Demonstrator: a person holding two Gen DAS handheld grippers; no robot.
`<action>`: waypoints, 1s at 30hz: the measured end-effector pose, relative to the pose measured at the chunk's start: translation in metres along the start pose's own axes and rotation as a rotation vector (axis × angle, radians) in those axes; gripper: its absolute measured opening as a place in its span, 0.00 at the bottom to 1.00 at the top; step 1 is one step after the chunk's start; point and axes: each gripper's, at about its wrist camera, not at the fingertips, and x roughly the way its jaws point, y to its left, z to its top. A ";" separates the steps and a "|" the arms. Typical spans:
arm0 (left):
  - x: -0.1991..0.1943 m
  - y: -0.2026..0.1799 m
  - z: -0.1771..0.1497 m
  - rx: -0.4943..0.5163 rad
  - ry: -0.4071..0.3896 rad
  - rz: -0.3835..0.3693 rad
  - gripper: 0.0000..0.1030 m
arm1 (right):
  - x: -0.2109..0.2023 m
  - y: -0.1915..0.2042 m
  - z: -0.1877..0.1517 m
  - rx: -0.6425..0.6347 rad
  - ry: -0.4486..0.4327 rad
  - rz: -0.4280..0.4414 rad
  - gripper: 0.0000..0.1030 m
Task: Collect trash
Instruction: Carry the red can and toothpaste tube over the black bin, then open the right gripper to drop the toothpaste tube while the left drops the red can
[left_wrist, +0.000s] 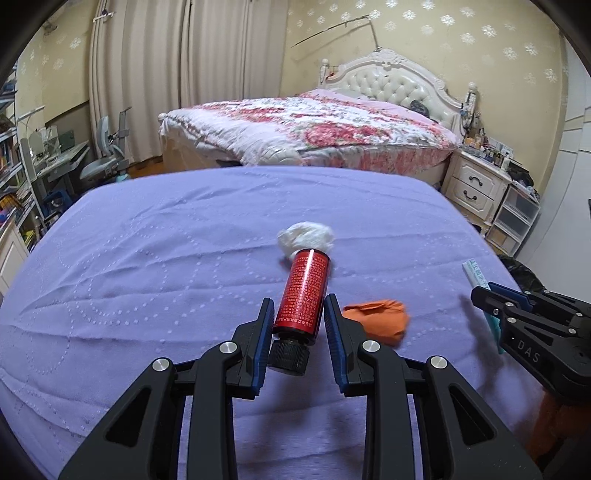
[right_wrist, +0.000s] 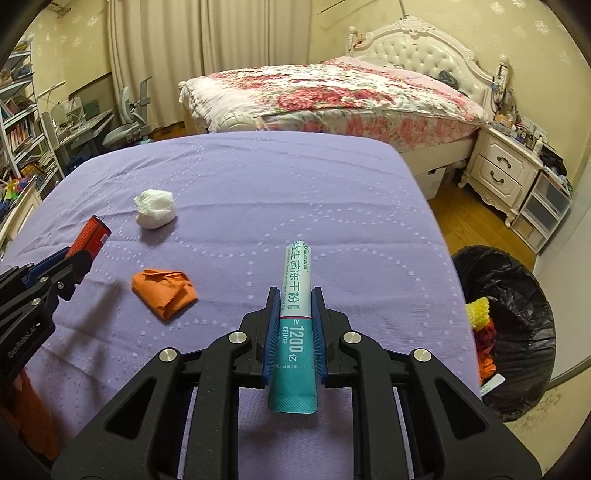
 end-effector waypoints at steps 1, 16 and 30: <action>-0.002 -0.005 0.002 0.007 -0.008 -0.007 0.28 | -0.002 -0.006 0.000 0.008 -0.006 -0.005 0.16; 0.019 -0.132 0.041 0.168 -0.062 -0.183 0.28 | -0.031 -0.138 -0.002 0.200 -0.090 -0.204 0.16; 0.072 -0.244 0.050 0.301 -0.031 -0.259 0.28 | -0.021 -0.226 -0.016 0.340 -0.081 -0.327 0.17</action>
